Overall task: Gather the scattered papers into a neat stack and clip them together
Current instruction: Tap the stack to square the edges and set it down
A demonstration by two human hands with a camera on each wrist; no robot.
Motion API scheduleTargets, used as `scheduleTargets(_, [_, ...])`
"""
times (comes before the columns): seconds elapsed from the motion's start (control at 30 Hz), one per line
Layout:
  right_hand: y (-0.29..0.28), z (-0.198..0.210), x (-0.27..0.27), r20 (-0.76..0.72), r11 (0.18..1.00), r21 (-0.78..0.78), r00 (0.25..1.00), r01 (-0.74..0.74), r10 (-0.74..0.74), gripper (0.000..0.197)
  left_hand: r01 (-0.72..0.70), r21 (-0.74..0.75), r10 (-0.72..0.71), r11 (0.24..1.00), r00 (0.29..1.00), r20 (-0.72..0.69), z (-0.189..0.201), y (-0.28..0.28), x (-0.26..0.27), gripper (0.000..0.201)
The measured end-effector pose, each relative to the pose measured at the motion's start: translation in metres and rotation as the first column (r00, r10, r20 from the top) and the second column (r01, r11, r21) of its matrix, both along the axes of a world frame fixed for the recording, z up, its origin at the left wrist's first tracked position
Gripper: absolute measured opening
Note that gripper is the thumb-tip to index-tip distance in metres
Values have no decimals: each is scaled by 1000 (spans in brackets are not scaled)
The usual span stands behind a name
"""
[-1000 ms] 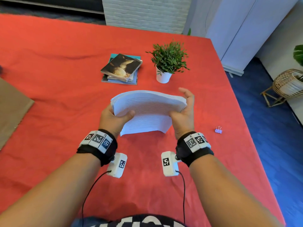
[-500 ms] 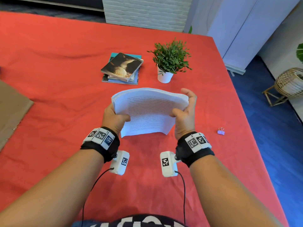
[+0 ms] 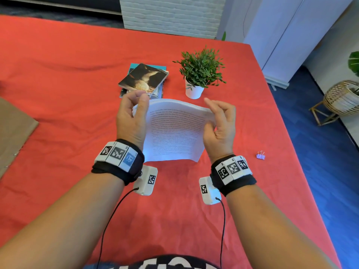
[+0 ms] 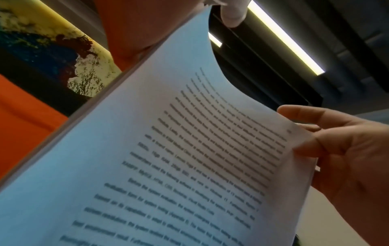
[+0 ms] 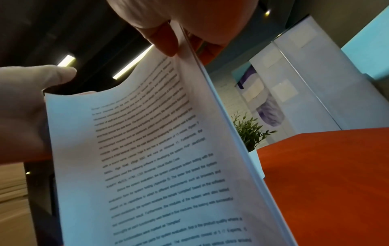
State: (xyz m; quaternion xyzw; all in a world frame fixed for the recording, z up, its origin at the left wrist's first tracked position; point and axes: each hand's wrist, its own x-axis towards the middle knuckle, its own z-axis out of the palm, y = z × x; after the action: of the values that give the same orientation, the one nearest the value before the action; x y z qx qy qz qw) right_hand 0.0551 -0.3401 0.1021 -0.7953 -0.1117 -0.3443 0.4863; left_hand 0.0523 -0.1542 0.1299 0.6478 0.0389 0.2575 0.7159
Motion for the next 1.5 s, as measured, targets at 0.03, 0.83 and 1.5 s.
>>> scheduleTargets(0.03, [0,-1,0,10,1000,-23,1000,3,-3,62,-27,8,27,1000,999,-20,0,-1,3,12])
scheduleTargets(0.83, [-2,1,-4,-47,996,-54,996,-74,72,66,-58,346,-5,936,984,178,-16,15,-7,20])
scheduleTargets(1.5, [7,2,-1,-373,786,618,890,29,261,45,44,68,-37,997,995,-91,-19,1,-4,37])
